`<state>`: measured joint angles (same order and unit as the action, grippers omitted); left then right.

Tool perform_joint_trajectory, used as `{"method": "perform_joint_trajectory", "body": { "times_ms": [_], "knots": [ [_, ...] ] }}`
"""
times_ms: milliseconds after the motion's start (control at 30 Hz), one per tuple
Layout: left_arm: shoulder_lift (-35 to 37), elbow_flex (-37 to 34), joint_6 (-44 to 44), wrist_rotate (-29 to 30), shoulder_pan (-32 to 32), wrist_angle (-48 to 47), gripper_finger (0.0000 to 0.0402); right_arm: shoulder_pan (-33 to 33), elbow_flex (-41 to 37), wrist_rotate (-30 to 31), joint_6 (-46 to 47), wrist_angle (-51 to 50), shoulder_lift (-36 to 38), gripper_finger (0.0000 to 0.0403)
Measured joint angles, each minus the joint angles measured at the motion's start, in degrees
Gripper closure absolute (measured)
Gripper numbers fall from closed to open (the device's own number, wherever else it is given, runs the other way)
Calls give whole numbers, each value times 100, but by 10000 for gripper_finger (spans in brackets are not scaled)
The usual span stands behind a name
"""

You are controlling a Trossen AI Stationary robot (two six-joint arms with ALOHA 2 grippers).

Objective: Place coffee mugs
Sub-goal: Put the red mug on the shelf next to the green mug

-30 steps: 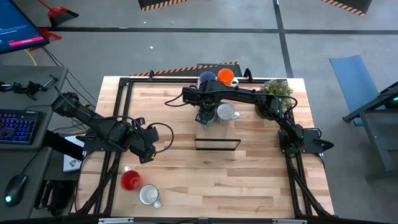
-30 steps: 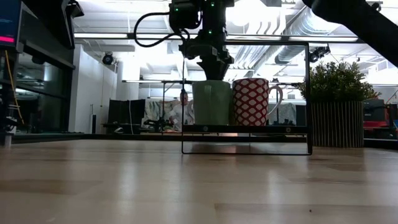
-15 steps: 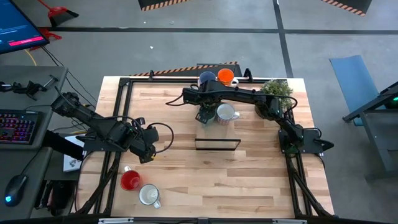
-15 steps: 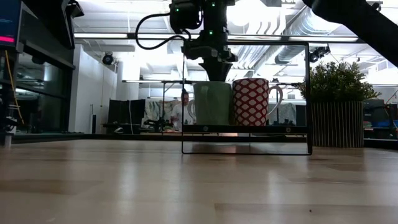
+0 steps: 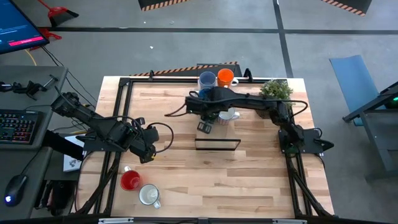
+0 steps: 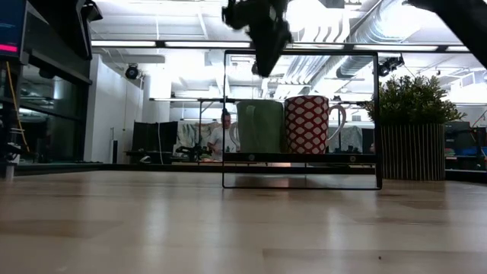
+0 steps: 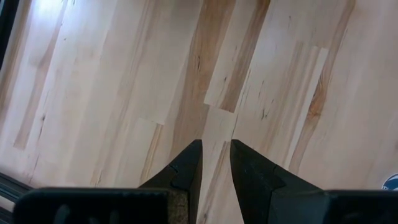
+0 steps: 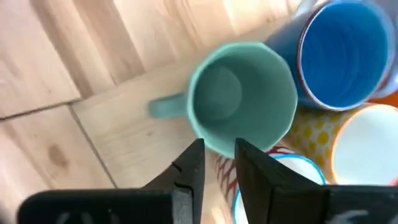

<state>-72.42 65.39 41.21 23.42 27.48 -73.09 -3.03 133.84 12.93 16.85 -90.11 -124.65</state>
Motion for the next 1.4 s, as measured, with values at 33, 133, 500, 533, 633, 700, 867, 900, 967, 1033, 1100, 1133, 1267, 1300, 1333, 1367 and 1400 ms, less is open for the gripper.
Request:
{"method": "perform_joint_trajectory", "body": {
  "times_ms": [33, 133, 500, 533, 633, 700, 867, 900, 967, 1033, 1100, 1133, 1267, 1300, 1333, 1367, 1400],
  "knots": [
    [2, 1, 12, 0, 0, -1, 328, 88, 0, 55, 40, 25, 81, 336],
    [1, 0, 13, 0, -2, 4, 328, 384, -9, -25, 134, 62, 357, 336],
    [1, 1, 2, -433, -2, -4, 328, 2320, -9, 237, -638, 10, 1053, 336],
    [0, 2, -78, -704, -1, -15, 328, 2514, -9, 379, -689, 9, 1072, 336],
    [0, 2, -71, -1508, 102, -65, 328, 3002, -18, 954, -353, 14, 1120, 336],
    [2, 2, 153, -1800, 249, -106, 327, 3251, -81, 1297, 111, 4, 1177, 336],
    [0, 2, 997, -2013, 815, -466, 327, 3894, -166, 2030, 1265, 15, 1192, 336],
    [2, 2, 1158, -2046, 957, -501, 327, 4023, -166, 2148, 1497, 9, 1192, 336],
    [1, 2, 1454, -2077, 1253, -499, 327, 4295, -166, 2473, 1973, 11, 1192, 336],
    [2, 2, 1715, -2016, 1567, -483, 327, 4610, -166, 2961, 2394, 11, 1192, 336],
    [2, 2, 1958, -1848, 1837, -458, 327, 4947, -166, 3502, 2755, 9, 1192, 336],
    [2, 2, 2073, -1737, 1944, -461, 327, 5103, -172, 3733, 2908, 13, 1192, 336],
    [2, 2, 2283, -1325, 2206, -461, 327, 5643, -584, 4707, 3648, 16, 1283, 336],
    [2, 2, 2289, -1253, 2243, -463, 327, 5734, -790, 4911, 3967, 15, 1344, 336],
    [2, 2, 2306, -1207, 2273, -460, 327, 5809, -1028, 5062, 4308, 13, 1413, 336],
    [2, 2, 2308, -1171, 2295, -456, 327, 5871, -1307, 5134, 4657, 18, 1490, 336],
    [1, 2, 2308, -1122, 2295, -439, 327, 5924, -1650, 5155, 4996, 20, 1585, 336]
  ]
}}
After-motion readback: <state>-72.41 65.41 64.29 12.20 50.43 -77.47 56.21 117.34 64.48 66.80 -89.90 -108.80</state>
